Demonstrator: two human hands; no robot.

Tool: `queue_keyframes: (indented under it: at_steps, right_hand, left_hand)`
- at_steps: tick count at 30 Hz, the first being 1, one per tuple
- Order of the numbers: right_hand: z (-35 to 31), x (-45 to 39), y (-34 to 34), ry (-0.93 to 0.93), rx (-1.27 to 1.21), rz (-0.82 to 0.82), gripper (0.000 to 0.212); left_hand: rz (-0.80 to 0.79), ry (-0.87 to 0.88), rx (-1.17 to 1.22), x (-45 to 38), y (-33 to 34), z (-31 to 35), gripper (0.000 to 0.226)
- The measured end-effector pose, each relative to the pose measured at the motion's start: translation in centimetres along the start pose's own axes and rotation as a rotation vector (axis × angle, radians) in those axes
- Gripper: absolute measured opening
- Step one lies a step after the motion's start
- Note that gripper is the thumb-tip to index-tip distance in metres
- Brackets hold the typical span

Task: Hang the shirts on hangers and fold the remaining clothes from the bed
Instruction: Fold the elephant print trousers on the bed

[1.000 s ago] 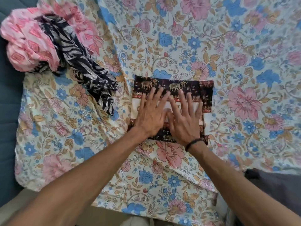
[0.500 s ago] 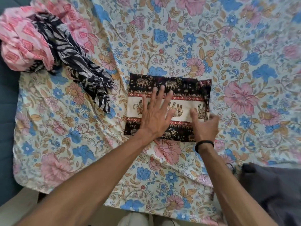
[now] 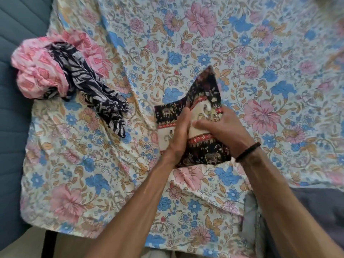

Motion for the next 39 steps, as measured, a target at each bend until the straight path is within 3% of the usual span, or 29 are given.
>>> queue_keyframes:
  at_steps: [3, 6, 11, 14, 17, 20, 22, 24, 27, 29, 33, 36, 39]
  right_hand:
    - [-5.4, 3.5, -2.6, -0.183, 0.143, 0.066, 0.039]
    - [-9.3, 6.1, -8.2, -0.294, 0.44, 0.132, 0.041]
    - [-11.7, 7.9, -18.3, -0.268, 1.009, 0.315, 0.066]
    - [-9.1, 6.3, -19.0, -0.305, 1.263, 0.453, 0.053]
    - [-2.2, 3.9, -15.3, -0.281, 1.254, 0.481, 0.046]
    - [8.3, 1.7, -7.7, -0.165, 0.998, 0.206, 0.061]
    - [13.3, 1.9, -3.4, -0.1, 0.771, 0.036, 0.045]
    - [14.4, 2.0, -3.9, -0.112, 0.564, 0.157, 0.028]
    - [14.0, 1.2, -9.5, -0.241, 0.571, 0.523, 0.042]
    - [14.5, -0.3, -12.9, -0.26, 0.693, 0.663, 0.053]
    - [17.3, -5.7, -14.2, -0.24, 1.01, 0.524, 0.062]
    - [15.6, -9.2, -15.6, -0.334, 1.074, 0.532, 0.07]
    - [12.4, -12.2, -17.5, -0.387, 1.112, 0.567, 0.084]
  left_hand:
    - [-0.074, -0.005, 0.377, 3.4, 3.6, 4.2, 0.071]
    - [-0.192, -0.034, 0.564, 4.5, 10.7, 6.7, 0.081]
    - [-0.451, -0.294, 0.788, 6.5, 23.2, 8.3, 0.114]
    - [-0.411, -0.358, 0.823, 5.1, 24.4, 5.7, 0.092]
    - [-0.279, -0.335, 0.609, 1.8, 20.8, 0.9, 0.079]
    - [-0.056, -0.327, 0.298, -3.3, 14.2, -6.3, 0.081]
    - [0.161, -0.257, -0.025, -6.2, 9.0, -9.5, 0.059]
    - [0.225, -0.193, -0.22, -7.0, 7.3, -9.3, 0.047]
    - [0.262, -0.15, -0.335, -7.6, 7.0, -8.5, 0.061]
    - [0.28, -0.104, -0.349, -8.2, 6.5, -8.6, 0.08]
    - [0.402, 0.094, -0.588, -7.4, 4.7, -5.4, 0.081]
    - [0.644, 0.491, -0.859, -6.0, 3.9, 0.0, 0.084]
    - [0.592, 0.747, -1.221, -6.6, 5.4, 1.7, 0.061]
Point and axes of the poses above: each hand's wrist, its own x-axis away from the middle knuckle, its own y-axis out of the palm, z = x × y, the point moved 10 cm from there along -x, towards the middle knuckle, and after that the axes turned 13 degrees about z, right-handed, at the moved point
